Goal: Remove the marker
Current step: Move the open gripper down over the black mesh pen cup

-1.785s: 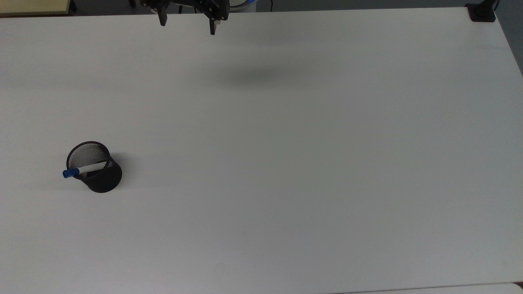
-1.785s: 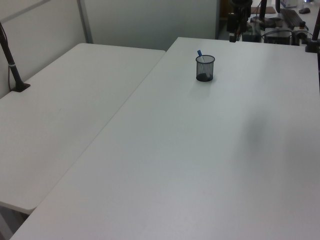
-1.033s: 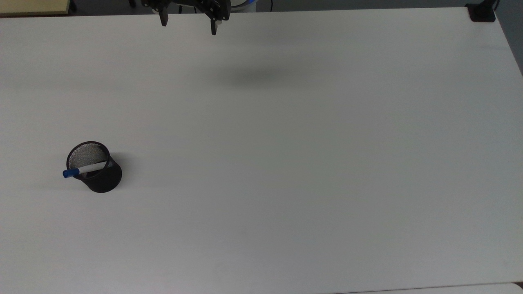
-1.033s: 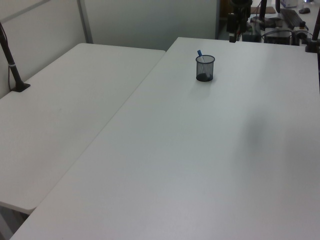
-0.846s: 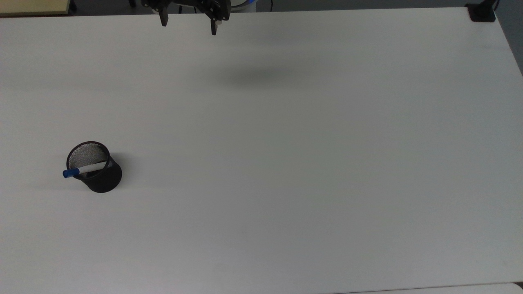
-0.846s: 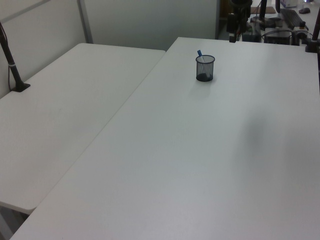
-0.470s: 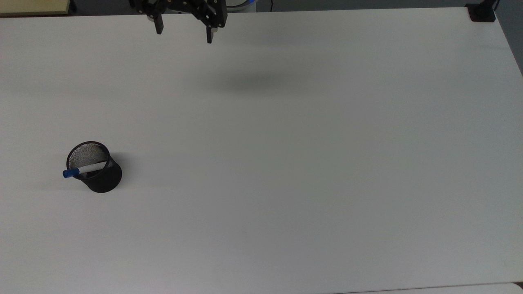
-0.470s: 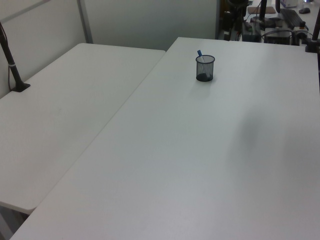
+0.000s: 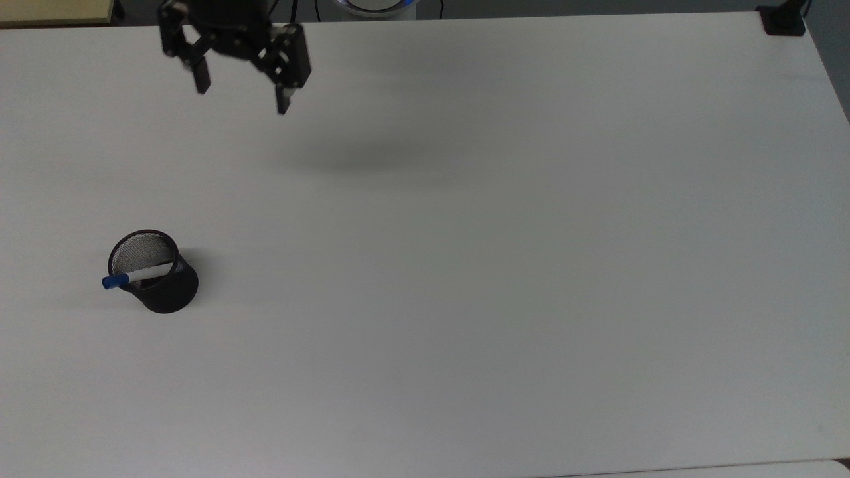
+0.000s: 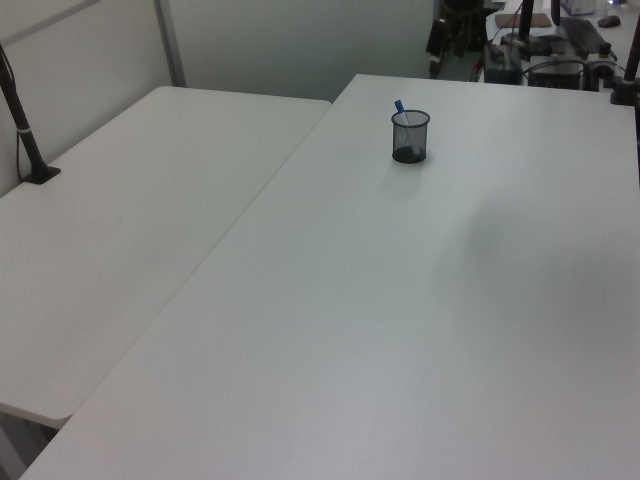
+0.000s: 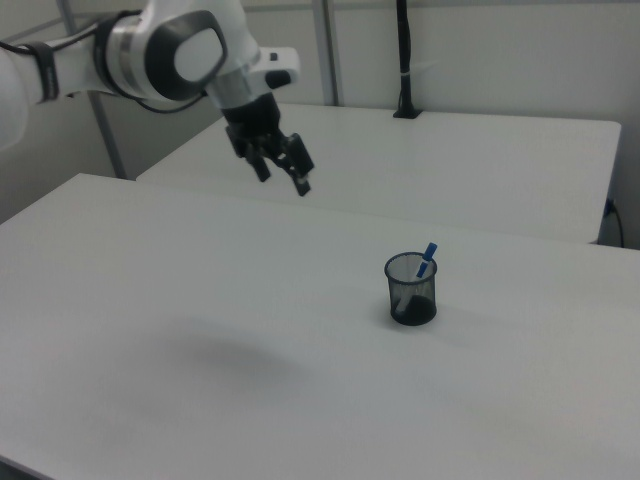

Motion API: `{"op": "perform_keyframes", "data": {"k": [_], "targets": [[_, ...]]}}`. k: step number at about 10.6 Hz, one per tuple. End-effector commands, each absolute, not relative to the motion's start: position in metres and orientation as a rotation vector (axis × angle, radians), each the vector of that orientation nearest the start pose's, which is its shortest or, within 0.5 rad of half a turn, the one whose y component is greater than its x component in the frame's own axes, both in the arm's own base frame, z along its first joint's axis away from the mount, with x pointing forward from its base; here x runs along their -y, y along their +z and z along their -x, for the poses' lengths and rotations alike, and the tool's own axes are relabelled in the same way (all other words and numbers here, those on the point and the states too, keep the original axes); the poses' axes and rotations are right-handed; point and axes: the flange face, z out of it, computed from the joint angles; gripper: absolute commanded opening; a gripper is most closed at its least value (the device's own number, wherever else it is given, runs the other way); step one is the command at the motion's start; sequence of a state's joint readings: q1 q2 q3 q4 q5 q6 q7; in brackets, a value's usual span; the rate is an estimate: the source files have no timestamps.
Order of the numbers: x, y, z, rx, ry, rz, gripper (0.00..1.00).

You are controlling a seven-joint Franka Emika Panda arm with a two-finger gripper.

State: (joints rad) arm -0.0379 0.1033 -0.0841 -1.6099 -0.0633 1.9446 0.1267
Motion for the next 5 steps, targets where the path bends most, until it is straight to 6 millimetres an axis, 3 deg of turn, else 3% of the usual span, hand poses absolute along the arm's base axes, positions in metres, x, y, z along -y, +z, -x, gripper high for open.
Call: {"op": "perform_keyframes", "data": {"k": [1, 5], "targets": [[0.119, 0.546, -0.639, -0.454, -0.534, 3.168, 1.0], [0.181, 0.486, -0.669, -0.519, -0.741, 3.18, 1.0]]}}
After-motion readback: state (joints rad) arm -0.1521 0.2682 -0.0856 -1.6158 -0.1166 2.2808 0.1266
